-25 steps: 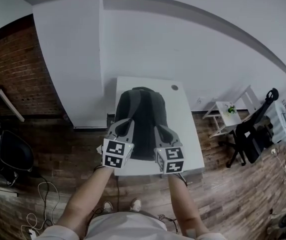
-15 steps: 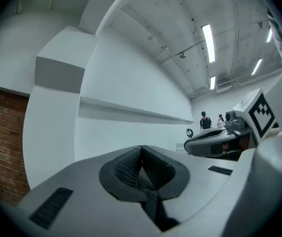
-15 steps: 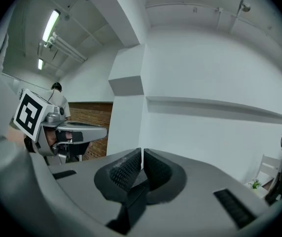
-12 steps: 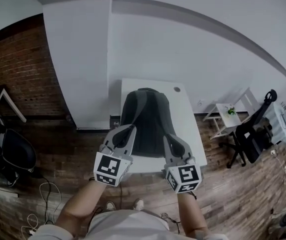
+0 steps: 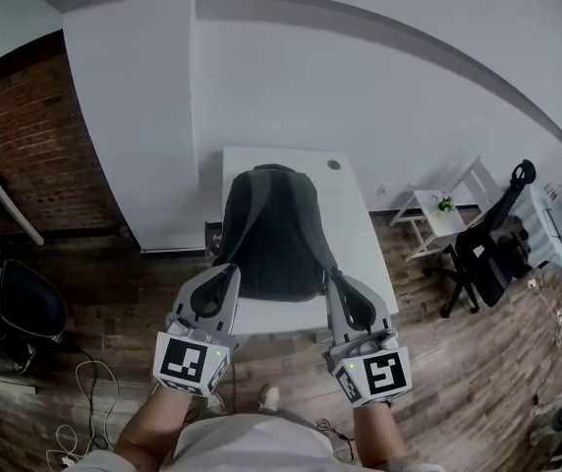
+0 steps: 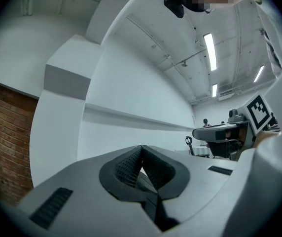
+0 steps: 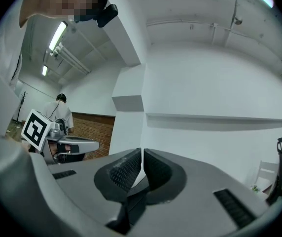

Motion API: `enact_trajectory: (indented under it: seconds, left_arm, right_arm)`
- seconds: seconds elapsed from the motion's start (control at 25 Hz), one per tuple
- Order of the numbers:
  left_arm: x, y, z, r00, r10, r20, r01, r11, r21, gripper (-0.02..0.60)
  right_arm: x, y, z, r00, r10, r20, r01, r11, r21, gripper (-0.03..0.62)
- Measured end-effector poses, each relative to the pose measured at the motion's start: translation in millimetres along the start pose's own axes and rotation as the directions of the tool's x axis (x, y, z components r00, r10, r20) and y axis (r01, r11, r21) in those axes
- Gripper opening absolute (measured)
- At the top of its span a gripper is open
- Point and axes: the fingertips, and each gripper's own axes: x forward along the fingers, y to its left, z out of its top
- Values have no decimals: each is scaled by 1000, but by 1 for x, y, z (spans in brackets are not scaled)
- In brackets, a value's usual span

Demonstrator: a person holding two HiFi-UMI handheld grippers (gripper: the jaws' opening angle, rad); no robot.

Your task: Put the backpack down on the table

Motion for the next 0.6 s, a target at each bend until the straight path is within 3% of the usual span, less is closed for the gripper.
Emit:
enact_trajectory:
  seconds: [0.2, 0.48, 0.6]
  left_arm:
    - [-13, -7, 14, 1000, 20, 22, -21, 999, 45, 17]
    - [-43, -14, 13, 999, 50, 14, -50, 999, 6, 17]
    - [-47, -22, 11, 998, 56, 7, -56, 998, 30, 17]
  right_arm:
    - [-23, -23, -7, 999, -40, -5, 40, 999, 16, 46]
    - [-54, -55, -7, 995, -95, 19, 94, 994, 53, 46]
    - [-65, -73, -18, 992, -126, 3, 125, 990, 64, 46]
